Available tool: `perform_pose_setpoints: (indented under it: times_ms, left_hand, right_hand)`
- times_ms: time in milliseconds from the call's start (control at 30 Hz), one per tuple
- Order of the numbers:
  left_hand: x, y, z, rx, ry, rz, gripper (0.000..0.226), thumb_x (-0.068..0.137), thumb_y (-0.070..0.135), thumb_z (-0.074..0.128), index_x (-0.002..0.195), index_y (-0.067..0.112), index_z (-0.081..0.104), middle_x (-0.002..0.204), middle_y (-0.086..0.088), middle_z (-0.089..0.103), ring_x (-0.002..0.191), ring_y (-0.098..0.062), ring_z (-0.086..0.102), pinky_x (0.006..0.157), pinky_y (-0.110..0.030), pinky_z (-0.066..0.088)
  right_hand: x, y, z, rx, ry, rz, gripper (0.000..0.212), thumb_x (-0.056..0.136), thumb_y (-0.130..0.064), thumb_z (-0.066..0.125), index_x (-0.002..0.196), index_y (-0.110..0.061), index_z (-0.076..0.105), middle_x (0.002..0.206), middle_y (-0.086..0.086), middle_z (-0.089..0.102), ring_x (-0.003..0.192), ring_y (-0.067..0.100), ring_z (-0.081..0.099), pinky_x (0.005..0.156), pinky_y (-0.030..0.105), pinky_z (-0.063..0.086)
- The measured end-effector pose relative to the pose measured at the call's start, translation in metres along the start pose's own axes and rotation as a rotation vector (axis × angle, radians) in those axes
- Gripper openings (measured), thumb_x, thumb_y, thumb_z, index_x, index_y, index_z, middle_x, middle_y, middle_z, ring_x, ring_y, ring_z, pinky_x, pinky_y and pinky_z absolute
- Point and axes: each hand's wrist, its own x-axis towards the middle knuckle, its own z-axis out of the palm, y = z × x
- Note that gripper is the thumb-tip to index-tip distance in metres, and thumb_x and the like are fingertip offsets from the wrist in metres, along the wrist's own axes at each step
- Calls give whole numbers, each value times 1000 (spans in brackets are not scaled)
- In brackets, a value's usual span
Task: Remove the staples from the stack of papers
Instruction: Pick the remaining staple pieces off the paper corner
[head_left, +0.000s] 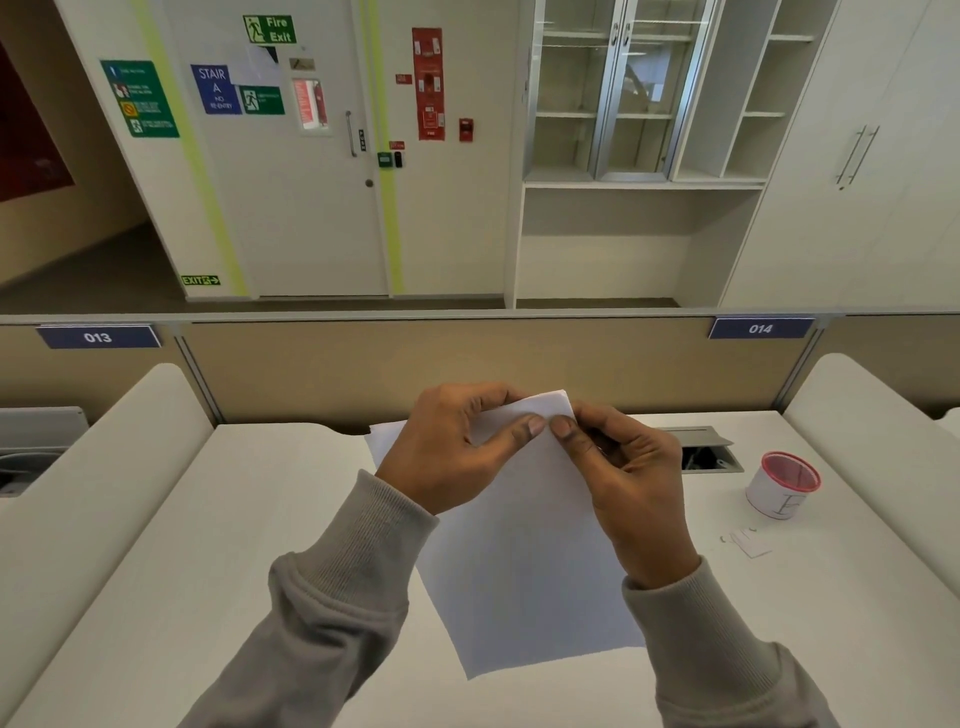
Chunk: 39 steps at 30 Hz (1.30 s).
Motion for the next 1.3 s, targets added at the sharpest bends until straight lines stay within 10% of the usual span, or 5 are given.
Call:
perform_pose_setpoints:
  times_ms: [1033, 1167, 1300]
  left_hand:
    - [-1, 4, 19, 381, 274, 150, 18, 88, 36, 66, 103, 26, 69, 102, 11, 71, 100, -14, 59, 96, -56, 39]
    - [-7, 11, 25, 272, 472, 238, 47, 86, 40, 68, 127, 19, 63, 126, 2, 66, 118, -16, 57, 104, -40, 42]
    - [-21, 28, 46, 164, 545, 132, 40, 86, 42, 71, 116, 15, 69, 108, 2, 73, 95, -3, 60, 90, -13, 48]
  right_hand:
    - [-2, 1, 1, 25, 73, 22, 18, 86, -14, 71, 104, -15, 75, 93, -2, 76, 87, 23, 71, 72, 29, 60]
    - [-3, 1, 6, 59, 150, 21, 15, 88, -11, 71, 102, -16, 75, 91, -3, 76, 85, 22, 72, 68, 25, 59]
    - [-5, 3, 14, 75, 273, -57, 19, 86, -6, 71, 104, -13, 74, 91, 1, 77, 83, 21, 74, 71, 24, 59]
